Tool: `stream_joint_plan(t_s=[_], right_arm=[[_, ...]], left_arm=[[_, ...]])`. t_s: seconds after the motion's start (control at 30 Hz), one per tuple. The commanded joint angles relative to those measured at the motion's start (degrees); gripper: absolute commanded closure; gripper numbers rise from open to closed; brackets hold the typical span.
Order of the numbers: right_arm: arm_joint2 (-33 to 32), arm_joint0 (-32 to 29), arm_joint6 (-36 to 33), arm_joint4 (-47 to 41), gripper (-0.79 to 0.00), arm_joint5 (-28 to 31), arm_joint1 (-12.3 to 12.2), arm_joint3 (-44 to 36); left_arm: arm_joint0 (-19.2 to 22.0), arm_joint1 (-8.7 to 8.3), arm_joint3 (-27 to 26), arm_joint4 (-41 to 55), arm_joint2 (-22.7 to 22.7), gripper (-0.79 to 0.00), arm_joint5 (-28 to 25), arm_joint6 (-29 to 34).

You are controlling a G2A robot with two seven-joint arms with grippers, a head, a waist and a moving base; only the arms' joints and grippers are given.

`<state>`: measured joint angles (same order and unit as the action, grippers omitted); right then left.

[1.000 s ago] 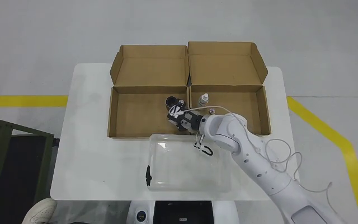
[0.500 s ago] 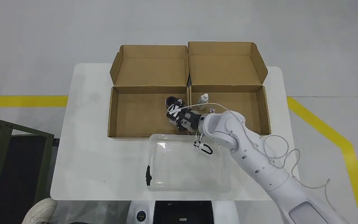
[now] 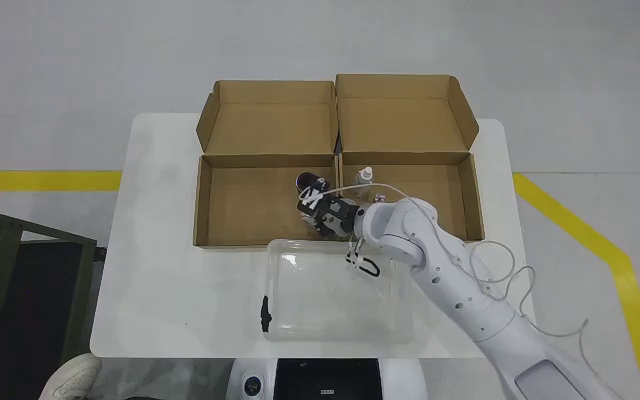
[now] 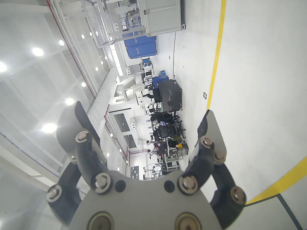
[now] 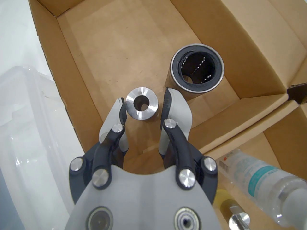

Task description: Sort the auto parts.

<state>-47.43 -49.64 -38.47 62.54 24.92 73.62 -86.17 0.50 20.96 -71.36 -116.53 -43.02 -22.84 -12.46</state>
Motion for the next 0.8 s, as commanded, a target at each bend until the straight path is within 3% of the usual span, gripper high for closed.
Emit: stream_joint_plan(t_s=[0.0,0.4,0.77], right_arm=[[-0.2,-0.2,0.2,0.0,-0.292,0.0,0.0,-0.4],[-4.6,-5.3,5.1,1.0,-0.329,1.6,-1.3,-9.9],[-14.7,-17.6,15.5,6.3,-0.391,7.4,-4.3,-21.8]], left_arm=[[0.0,0.00,0.0,0.0,0.0,-0.785,0.0,0.0],[0.0,0.00,0.0,0.0,0.0,-0.785,0.0,0.0],[0.0,0.00,0.0,0.0,0.0,-0.785,0.0,0.0]])
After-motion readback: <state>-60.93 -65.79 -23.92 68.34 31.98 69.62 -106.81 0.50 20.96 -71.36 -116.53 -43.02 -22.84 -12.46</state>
